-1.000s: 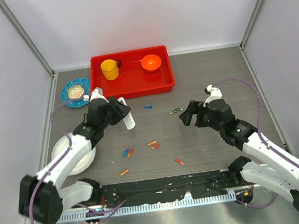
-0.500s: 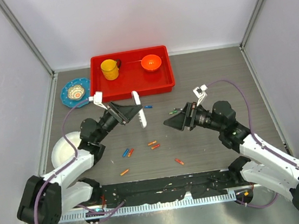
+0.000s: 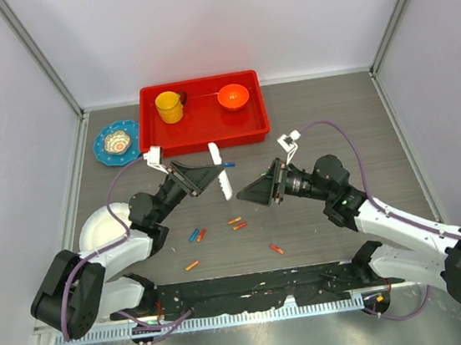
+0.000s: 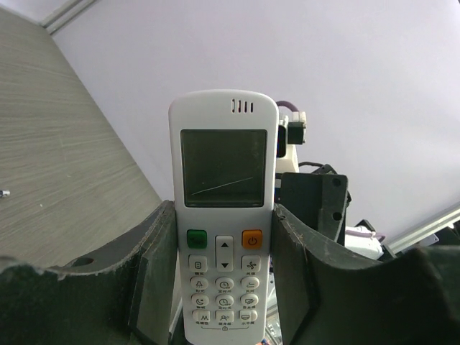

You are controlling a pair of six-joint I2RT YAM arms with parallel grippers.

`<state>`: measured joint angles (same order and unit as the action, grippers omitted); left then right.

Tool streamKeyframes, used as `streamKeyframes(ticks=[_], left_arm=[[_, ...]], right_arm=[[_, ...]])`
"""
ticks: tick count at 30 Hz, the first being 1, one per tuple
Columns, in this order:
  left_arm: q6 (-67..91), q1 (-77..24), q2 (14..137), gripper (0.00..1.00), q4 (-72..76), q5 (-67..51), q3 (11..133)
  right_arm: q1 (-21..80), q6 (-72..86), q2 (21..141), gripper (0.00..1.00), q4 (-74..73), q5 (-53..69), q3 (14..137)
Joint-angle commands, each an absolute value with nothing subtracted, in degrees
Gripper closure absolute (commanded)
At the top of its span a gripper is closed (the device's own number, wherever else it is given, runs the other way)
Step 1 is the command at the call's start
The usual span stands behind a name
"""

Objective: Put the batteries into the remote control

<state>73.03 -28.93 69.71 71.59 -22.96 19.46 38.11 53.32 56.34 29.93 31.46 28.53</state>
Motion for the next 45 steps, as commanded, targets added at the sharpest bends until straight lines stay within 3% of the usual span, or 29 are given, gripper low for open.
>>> streamKeyframes(ticks=[1, 18, 28, 45], left_arm=[[73.04, -29.62, 69.79, 1.0, 82.71, -22.15, 20.39], [73.12, -32.61, 68.82, 1.0, 84.46, -20.48, 20.13], [73.56, -33.75, 68.03, 1.0, 85.25, -19.95, 20.48], [73.92, -34.1, 67.5, 1.0, 86.13, -19.77, 21.44]], right_arm=[[40.25, 49.74, 58.62, 0.05, 31.98, 29.8, 32.78], [41.31, 54.84, 66.8, 0.08, 45.78, 31.46, 33.22], [41.31, 59.67, 70.93, 0.2, 54.13, 34.1, 32.17], [41.4, 64.16, 74.27, 0.27, 60.47, 38.32, 30.67]])
